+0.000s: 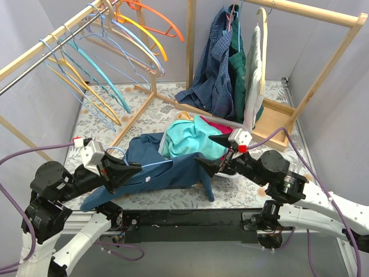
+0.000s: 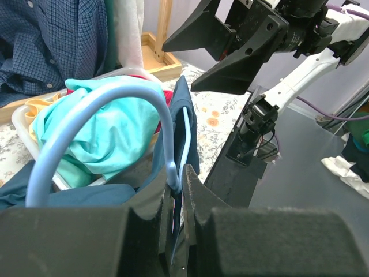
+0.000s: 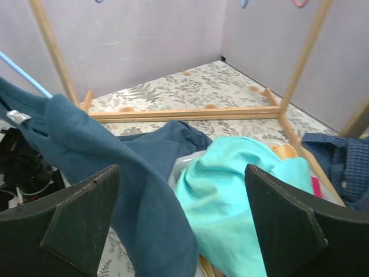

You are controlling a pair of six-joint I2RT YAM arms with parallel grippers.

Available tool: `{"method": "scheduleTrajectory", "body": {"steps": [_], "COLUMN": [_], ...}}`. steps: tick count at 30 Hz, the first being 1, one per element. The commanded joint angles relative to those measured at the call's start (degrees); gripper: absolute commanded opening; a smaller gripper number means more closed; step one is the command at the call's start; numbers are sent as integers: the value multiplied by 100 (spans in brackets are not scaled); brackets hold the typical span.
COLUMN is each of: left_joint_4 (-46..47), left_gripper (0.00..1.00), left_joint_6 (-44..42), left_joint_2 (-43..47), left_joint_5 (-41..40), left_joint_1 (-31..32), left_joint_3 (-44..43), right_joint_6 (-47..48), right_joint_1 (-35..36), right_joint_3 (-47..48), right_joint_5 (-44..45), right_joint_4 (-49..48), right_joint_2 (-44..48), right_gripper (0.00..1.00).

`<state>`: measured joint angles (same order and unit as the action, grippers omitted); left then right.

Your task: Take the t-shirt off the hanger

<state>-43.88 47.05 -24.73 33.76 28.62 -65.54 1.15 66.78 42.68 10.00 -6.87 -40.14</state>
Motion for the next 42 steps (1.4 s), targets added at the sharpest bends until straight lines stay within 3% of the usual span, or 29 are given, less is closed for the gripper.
{"method": "scheduleTrajectory", "body": {"steps": [1,4,13,14,16,17,19,20,33,42], "left_joint_4": [-112,-147,-297,-297,-332,-358,-437,-542,-947,-921], "left_gripper": [0,0,0,0,0,0,0,0,0,0], "left_joint_6": [-152,-161,-196,-196,-187,-187,-178,-187,-301,-337], "left_joint_2": [-67,-76,-120,-120,-111,-111,-93,-93,-120,-120], "left_joint_5": [-89,-124,-300,-291,-282,-282,-265,-238,87,263], "left_joint_1": [-15,-15,-23,-15,-23,-15,-15,-6,29,65], "left_joint_3": [-372,-486,-741,-759,-802,-820,-873,-890,-890,-1101], "right_joint_6": [184,123,-71,-71,-71,-71,-62,-36,570,712], "right_joint_1": [19,19,19,19,19,19,19,19,-7,-95], "right_joint_3": [57,-22,48,48,100,118,136,144,39,-277], "right_joint_5": [617,574,38,20,28,63,177,247,3515,4283], "right_joint_4": [362,467,503,468,433,433,406,397,-393,-359], "right_joint_2": [208,200,-389,-433,-556,-582,-600,-592,498,815], "right_gripper": [95,91,60,48,35,24,14,2,1,1]}}
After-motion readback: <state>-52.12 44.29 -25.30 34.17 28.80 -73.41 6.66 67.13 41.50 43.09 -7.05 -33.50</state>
